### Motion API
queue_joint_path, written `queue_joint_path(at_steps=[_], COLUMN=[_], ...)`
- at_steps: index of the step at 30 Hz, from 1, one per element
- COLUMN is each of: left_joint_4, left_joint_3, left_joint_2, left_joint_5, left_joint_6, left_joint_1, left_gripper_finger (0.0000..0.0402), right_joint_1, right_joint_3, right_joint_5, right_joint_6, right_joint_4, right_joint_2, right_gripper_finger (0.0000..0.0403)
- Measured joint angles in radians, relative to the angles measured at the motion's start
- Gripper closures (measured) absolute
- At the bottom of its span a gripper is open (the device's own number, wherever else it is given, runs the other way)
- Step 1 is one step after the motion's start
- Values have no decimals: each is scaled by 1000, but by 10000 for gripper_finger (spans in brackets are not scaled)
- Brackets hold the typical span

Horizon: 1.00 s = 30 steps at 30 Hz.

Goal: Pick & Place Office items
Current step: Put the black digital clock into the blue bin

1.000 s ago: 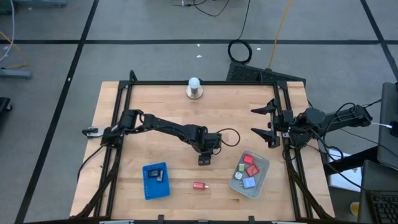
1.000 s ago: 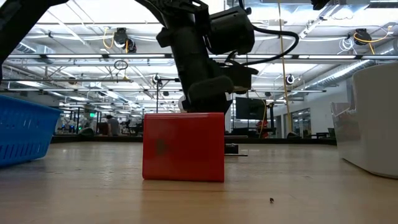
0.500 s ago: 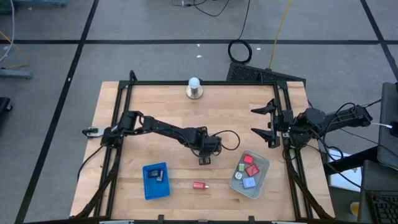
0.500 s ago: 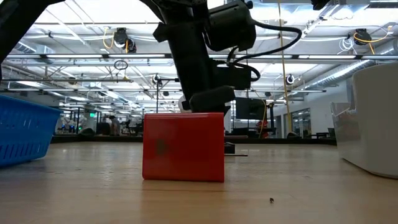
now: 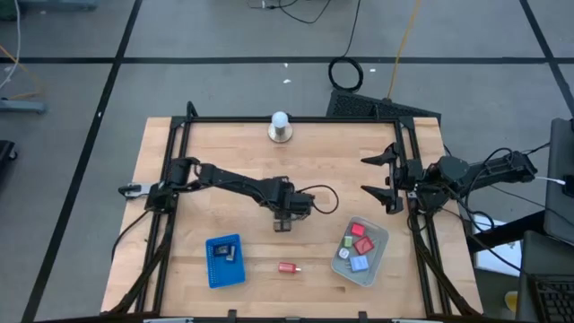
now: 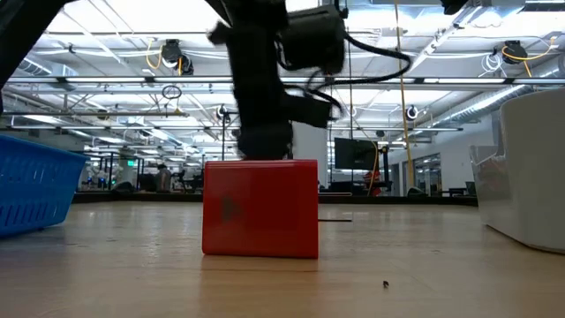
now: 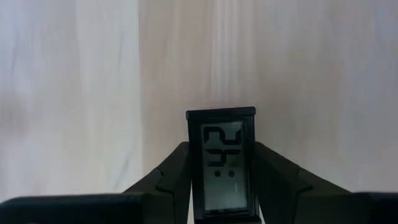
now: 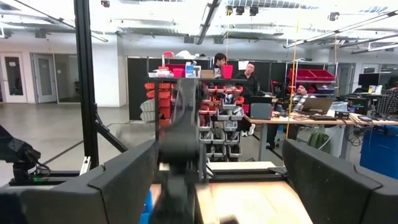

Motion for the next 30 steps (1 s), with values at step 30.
queue_joint_path(at_steps=[30], left_joint_4=[-443], left_joint_3=[6], left_joint_2=[-506], left_joint_5=[324], left_joint_6=[-359], left_joint_1=[-254], left_gripper_finger=[267], right_joint_1=[0], right_joint_3=[-51], right_joint_5=[4], right_joint_6=[0], right_joint_4=[75], right_joint_2=[2], right_gripper_finger=[64])
